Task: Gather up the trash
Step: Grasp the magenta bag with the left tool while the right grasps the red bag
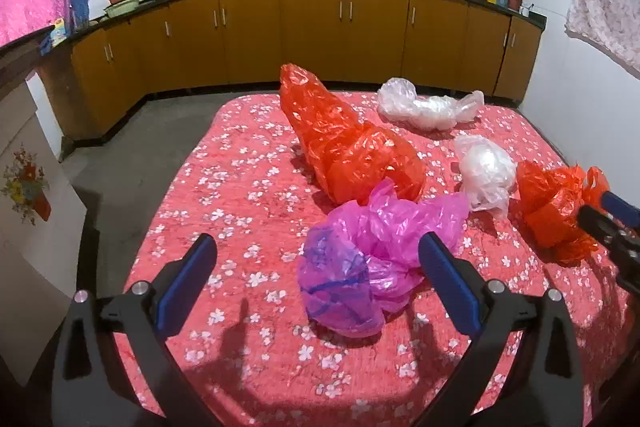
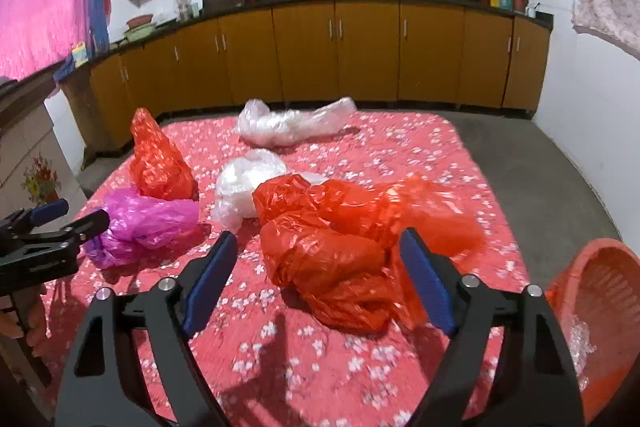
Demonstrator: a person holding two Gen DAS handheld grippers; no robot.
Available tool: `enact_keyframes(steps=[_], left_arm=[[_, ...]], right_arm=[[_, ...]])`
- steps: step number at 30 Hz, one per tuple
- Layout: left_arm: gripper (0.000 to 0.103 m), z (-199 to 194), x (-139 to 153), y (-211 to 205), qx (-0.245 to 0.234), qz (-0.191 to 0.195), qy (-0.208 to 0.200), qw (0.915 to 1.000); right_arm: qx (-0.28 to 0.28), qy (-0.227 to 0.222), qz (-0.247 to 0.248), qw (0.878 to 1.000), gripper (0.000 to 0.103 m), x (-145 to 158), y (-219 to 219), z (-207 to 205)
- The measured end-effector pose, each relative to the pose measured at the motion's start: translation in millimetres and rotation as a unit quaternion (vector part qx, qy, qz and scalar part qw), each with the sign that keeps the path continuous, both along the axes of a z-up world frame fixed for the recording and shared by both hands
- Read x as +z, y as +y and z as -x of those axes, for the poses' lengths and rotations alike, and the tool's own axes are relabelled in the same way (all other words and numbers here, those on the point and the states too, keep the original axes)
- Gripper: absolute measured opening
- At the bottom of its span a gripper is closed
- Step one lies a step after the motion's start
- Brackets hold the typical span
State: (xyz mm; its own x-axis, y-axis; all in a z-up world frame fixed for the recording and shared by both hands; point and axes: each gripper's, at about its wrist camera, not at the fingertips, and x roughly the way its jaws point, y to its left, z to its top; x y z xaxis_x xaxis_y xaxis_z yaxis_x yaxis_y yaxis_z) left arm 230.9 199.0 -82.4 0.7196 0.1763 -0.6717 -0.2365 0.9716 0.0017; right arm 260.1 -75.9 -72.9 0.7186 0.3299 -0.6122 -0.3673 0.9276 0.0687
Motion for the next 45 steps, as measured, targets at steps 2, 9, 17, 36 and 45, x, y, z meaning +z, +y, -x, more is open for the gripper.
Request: enact_keyframes(steps=[2, 9, 17, 36, 45], left_arm=[[0.099, -4, -3, -1, -0.004, -0.003, 0.006, 1.0], [0.099, -19, -15, -3, -0.022, 0.013, 0.025, 0.9994], [0.099, -29, -22, -4, -0.054, 0.056, 0.041, 0.9961], [0.059, -23, -20, -27, -0.101, 0.073, 0.035, 0.9915], [0.043, -15, -11, -37, -0.111, 0.055, 0.023, 0.9921]], right_arm=[[0.007, 0.006, 0.016, 1.0, 0.082, -4, 7, -5], [0.034, 0.034, 0.056, 0.997, 0.077, -16, 22, -15], [0.04, 0.054, 0.055, 0.996, 0.065, -21, 19, -22], [0.023, 0.045, -0.007, 0.999, 0.059, -5, -30, 26], [0.007, 0.043, -0.007, 0.999, 0.059, -5, -45, 39]])
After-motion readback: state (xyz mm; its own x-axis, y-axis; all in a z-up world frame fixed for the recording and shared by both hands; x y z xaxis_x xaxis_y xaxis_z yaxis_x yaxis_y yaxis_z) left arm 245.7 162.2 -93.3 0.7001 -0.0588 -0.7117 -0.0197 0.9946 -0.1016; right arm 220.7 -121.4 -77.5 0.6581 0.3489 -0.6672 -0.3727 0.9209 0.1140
